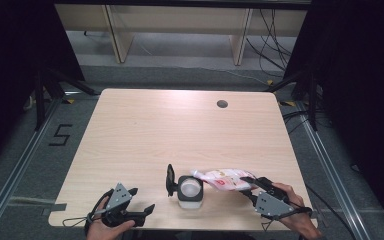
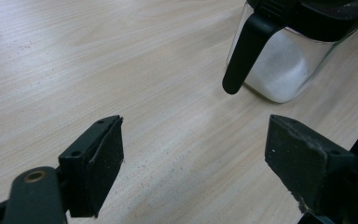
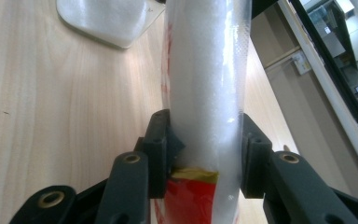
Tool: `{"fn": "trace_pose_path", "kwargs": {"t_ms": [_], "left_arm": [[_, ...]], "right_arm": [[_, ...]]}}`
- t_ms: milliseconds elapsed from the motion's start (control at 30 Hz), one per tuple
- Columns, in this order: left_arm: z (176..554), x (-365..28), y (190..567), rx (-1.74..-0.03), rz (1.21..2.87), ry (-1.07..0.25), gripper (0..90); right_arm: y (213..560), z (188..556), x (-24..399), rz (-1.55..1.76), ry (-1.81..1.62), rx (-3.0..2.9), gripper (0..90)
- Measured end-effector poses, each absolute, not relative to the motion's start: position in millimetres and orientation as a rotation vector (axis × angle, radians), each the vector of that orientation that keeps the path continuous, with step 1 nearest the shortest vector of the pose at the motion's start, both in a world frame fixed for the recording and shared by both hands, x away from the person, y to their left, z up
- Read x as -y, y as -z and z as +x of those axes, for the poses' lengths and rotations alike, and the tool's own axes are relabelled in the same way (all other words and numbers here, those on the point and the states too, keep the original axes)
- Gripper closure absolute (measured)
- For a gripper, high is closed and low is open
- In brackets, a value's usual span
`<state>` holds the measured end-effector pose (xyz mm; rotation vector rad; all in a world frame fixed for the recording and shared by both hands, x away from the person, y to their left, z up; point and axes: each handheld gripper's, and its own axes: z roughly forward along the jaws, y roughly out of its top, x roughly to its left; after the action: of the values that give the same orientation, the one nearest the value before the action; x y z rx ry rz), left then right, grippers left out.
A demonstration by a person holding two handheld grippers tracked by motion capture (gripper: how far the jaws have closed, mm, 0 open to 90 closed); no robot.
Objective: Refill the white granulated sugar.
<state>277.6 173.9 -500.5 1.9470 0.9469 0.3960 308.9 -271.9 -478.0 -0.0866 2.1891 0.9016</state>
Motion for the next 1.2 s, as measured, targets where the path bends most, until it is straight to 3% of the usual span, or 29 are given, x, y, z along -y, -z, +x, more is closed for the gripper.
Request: {"fn": "trace_pose_path", "kwargs": {"t_ms": [1200], "left_arm": [[277,-174,499,-0.942,1.947,-0.401,18.8]], "right_arm": [[489,328,329,0.430,-1.282,-2.153,63.9]]}}
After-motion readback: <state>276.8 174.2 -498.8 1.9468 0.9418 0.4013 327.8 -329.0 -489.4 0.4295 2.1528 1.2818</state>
